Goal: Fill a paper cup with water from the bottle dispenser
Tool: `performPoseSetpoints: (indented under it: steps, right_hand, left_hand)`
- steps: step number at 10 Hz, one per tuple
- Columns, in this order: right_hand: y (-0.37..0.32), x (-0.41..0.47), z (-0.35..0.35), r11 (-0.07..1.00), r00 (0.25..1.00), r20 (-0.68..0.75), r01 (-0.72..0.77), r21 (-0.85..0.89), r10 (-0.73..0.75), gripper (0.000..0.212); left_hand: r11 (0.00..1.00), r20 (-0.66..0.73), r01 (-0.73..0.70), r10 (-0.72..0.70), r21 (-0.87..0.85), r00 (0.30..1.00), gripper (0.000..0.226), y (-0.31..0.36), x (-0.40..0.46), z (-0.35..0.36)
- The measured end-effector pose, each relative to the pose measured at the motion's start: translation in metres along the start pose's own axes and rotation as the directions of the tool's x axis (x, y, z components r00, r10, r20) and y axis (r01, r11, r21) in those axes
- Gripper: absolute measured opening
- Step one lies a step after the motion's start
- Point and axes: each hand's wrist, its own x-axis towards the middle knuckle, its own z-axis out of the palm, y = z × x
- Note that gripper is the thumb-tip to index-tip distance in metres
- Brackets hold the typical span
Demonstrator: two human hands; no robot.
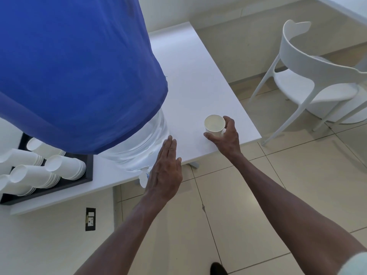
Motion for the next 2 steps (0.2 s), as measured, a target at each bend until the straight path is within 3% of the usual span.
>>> performPoseSetpoints:
  steps: [2]
  right_hand:
    - [-0.019, -0.042, -0.01, 0.961, 0.975, -0.045, 0.204, -0.185, -0.216, 0.084]
  left_hand:
    - [0.999, -0.039, 0.004, -0.005, -0.032, 0.999, 0.055, -0.001, -0.027, -0.014]
